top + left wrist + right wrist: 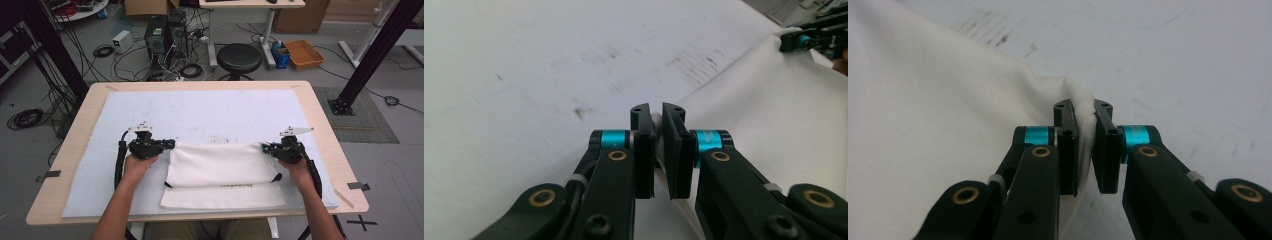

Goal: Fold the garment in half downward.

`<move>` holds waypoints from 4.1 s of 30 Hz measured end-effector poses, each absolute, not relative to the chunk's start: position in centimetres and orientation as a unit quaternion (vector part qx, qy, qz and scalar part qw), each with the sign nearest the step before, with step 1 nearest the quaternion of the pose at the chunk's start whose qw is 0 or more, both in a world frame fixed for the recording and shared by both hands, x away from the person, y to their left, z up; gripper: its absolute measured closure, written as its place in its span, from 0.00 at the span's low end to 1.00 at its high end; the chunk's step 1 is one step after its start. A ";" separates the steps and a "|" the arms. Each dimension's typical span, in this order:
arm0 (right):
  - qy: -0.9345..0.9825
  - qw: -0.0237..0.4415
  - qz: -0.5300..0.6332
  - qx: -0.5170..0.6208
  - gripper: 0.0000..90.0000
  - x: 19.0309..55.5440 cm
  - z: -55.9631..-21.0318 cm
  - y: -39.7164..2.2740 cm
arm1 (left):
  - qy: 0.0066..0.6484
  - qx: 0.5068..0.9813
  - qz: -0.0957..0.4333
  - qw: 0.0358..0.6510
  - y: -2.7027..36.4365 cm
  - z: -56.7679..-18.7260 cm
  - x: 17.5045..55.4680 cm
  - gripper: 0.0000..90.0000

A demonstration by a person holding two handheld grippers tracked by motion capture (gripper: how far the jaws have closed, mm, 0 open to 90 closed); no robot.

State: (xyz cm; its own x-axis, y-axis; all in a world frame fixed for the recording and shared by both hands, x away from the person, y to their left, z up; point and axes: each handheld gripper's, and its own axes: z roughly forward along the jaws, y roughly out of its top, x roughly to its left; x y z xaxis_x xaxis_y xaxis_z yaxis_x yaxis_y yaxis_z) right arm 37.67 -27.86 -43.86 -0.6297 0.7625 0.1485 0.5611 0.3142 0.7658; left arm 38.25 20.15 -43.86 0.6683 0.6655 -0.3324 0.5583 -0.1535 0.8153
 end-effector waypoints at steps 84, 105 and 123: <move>0.789 0.132 0.392 0.454 0.52 36.6 -44.2 -26.7 | 0.461 0.767 0.084 0.438 17.3 -45.1 37.0 0.40; 0.796 0.138 0.391 0.440 0.66 37.9 -44.0 -28.4 | 0.430 0.735 0.076 0.518 18.0 -45.0 36.6 0.73; 0.773 0.213 0.478 0.359 0.22 31.6 -42.3 -32.2 | 0.357 0.688 0.115 0.621 22.9 -43.6 31.9 0.27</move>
State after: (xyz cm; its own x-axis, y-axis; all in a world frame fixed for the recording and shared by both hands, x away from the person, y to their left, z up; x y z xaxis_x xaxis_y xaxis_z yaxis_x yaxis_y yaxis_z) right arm 31.64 -32.19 -42.35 -0.6512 0.7587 0.0146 0.3516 0.2846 0.8918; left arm 31.95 22.87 -43.62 0.7187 0.6339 -0.2857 0.3486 0.0270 0.9369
